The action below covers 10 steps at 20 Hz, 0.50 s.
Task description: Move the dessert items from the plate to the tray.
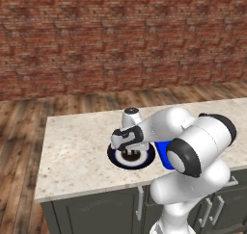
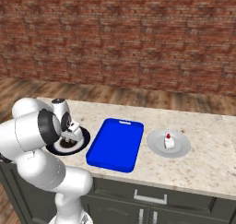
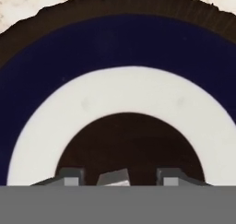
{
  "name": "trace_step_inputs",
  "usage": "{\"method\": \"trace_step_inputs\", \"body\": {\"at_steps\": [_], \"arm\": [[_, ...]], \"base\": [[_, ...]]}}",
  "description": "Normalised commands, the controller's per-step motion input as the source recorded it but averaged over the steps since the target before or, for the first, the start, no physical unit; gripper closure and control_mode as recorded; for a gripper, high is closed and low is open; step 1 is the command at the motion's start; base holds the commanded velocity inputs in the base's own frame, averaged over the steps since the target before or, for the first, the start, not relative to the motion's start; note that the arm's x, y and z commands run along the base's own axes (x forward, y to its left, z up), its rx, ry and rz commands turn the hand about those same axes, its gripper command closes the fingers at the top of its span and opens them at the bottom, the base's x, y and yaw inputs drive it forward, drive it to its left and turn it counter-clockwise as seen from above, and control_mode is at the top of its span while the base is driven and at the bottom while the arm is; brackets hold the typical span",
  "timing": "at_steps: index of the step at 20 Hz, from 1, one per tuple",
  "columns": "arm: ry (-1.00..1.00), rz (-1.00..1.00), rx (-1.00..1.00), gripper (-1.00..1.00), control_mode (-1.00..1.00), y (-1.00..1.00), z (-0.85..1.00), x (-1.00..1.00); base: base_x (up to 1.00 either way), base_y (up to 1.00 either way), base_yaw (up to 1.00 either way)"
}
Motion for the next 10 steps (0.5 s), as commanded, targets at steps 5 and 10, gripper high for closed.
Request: {"method": "trace_step_inputs", "body": {"at_steps": [5,10], "arm": [[0.00,0.00,0.00,1.00,-1.00,0.00,0.00,0.00],[0.00,0.00,-0.01,1.00,-1.00,-0.03,0.23,0.00]], "base": [[0.00,0.00,0.00],[0.00,0.00,0.00]]}}
